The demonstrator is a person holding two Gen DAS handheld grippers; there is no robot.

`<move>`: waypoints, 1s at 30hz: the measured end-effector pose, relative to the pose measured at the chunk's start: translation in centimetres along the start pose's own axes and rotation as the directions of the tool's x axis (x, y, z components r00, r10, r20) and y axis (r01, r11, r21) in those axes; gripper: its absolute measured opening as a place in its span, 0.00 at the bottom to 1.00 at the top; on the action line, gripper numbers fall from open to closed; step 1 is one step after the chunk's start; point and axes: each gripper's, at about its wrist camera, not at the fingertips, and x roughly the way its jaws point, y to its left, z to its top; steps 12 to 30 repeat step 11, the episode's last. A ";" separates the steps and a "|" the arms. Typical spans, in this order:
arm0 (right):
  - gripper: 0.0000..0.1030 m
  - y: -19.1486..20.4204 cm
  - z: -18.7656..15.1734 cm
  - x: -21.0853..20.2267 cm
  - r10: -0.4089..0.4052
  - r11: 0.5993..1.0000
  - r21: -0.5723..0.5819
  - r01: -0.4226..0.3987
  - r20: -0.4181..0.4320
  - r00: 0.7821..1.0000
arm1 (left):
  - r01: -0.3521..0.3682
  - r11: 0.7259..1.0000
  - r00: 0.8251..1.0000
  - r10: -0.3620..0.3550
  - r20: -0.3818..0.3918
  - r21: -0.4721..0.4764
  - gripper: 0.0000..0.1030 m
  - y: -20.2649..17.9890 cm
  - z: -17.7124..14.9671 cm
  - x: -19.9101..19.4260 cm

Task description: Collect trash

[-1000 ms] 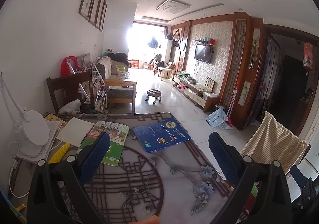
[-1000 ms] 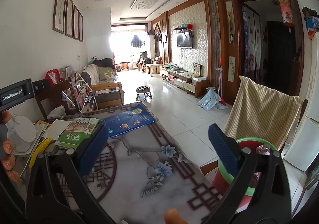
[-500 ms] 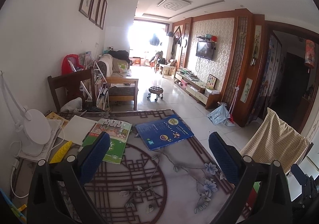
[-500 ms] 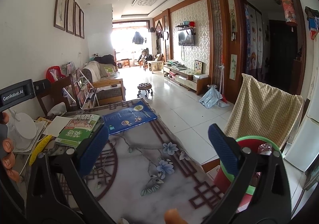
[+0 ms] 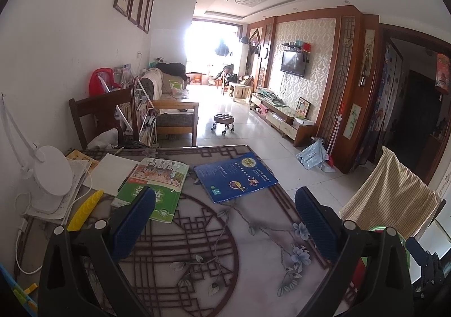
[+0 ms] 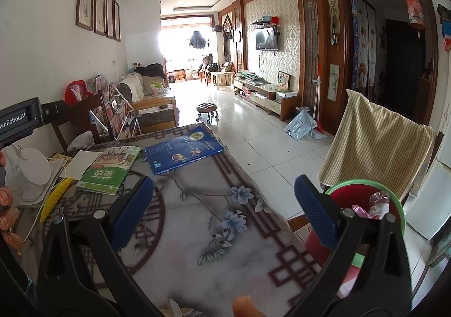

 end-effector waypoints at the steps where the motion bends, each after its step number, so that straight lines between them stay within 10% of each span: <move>1: 0.96 -0.1 -0.2 0.4 0.006 1.000 -0.003 -0.006 -0.012 1.000 | -0.007 1.000 1.000 0.007 -0.003 -0.001 0.92 -0.1 -0.1 0.1; 11: 0.96 -0.1 -8.7 15.7 0.080 0.982 -0.135 -0.134 -0.344 0.936 | -0.160 0.987 0.972 0.155 -0.176 -0.014 0.92 3.3 -5.4 1.6; 30: 0.96 -0.1 -8.7 15.7 0.080 0.982 -0.135 -0.134 -0.344 0.936 | -0.160 0.987 0.972 0.155 -0.176 -0.014 0.92 3.3 -5.4 1.6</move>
